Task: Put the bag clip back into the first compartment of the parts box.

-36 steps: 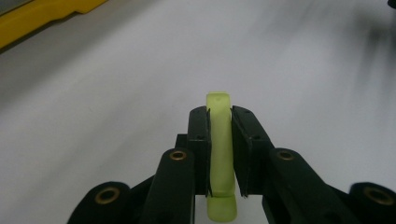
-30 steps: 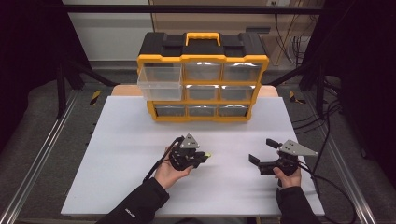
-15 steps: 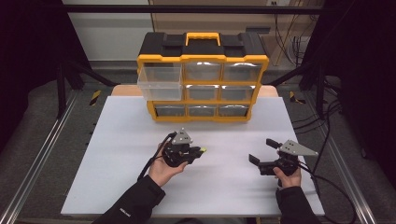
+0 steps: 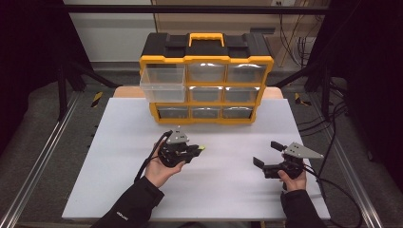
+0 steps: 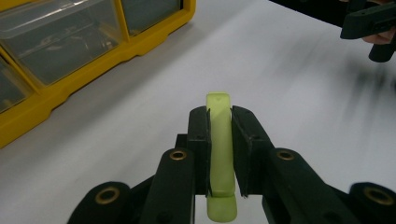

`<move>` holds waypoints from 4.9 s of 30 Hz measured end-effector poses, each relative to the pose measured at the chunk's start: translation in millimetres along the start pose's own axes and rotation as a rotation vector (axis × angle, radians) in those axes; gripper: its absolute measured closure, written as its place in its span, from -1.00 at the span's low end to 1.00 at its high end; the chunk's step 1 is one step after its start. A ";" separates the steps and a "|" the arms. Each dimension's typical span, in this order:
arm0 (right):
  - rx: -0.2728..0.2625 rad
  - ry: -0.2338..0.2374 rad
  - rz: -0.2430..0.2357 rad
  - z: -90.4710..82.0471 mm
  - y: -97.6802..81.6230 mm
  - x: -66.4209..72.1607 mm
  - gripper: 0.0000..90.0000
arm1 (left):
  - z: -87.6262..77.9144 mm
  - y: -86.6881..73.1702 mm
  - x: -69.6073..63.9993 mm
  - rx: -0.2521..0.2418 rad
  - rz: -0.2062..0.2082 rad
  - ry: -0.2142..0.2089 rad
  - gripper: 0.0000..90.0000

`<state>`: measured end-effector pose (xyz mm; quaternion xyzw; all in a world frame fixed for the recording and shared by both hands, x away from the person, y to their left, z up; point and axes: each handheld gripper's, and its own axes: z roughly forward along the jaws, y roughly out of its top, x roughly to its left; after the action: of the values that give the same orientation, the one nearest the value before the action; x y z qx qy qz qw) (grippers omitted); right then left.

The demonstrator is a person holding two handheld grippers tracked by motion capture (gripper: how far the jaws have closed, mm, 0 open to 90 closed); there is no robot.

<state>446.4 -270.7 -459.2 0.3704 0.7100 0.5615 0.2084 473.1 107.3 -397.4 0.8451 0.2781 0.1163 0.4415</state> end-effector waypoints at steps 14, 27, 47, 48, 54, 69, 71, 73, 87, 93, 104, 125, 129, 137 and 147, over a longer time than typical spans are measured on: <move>0.003 -0.002 0.002 0.2 -0.1 -0.1 -0.99 | -27.2 5.8 12.5 -0.043 -0.036 0.024 0.73; 0.005 -0.004 0.004 -0.1 0.0 -0.1 -0.99 | -53.3 8.6 26.6 -0.090 -0.071 0.055 0.73; 0.007 -0.006 0.007 0.0 -0.1 -0.5 -0.99 | -89.7 12.3 43.8 -0.154 -0.109 0.114 0.73; 0.007 -0.006 0.008 -0.1 0.0 -0.5 -0.99 | -91.6 12.4 44.5 -0.158 -0.111 0.115 0.73; 0.011 -0.007 0.012 0.7 -0.2 -0.3 -0.99 | -101.0 12.7 48.7 -0.180 -0.121 0.125 0.73; 0.013 -0.008 0.008 0.9 -0.4 -0.3 -0.99 | -116.2 15.6 54.3 -0.204 -0.128 0.131 0.73; 0.014 -0.011 0.007 0.9 -0.4 -0.4 -0.99 | -118.0 16.4 54.6 -0.207 -0.128 0.131 0.73; 0.013 -0.010 0.008 0.7 -0.3 -0.3 -0.99 | -120.0 17.1 54.9 -0.208 -0.128 0.131 0.73; 0.015 -0.013 0.010 0.4 -0.3 0.0 -0.99 | -130.7 25.6 55.6 -0.235 -0.129 0.123 0.73; 0.014 -0.012 0.009 0.3 -0.2 0.0 -0.99 | -135.1 34.0 53.2 -0.240 -0.111 0.127 0.73; 0.013 -0.012 0.008 0.2 -0.1 -0.1 -0.99 | -145.2 49.5 51.1 -0.262 -0.092 0.135 0.73; 0.015 -0.011 0.006 0.5 -0.3 0.0 -0.99 | -164.1 83.4 51.5 -0.298 -0.075 0.142 0.73; 0.015 -0.012 0.006 0.4 -0.3 -0.1 -0.99 | -167.1 89.6 51.8 -0.308 -0.074 0.145 0.73; 0.015 -0.011 0.005 0.4 -0.3 -0.1 -0.99 | -169.5 102.1 55.8 -0.311 -0.073 0.157 0.73; 0.015 -0.010 0.006 0.4 -0.3 -0.1 -0.99 | -167.3 115.8 62.7 -0.307 -0.078 0.176 0.73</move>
<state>446.7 -270.5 -459.6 0.3769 0.7119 0.5551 0.2077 492.9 204.5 -209.0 0.7430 0.3273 0.2135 0.5434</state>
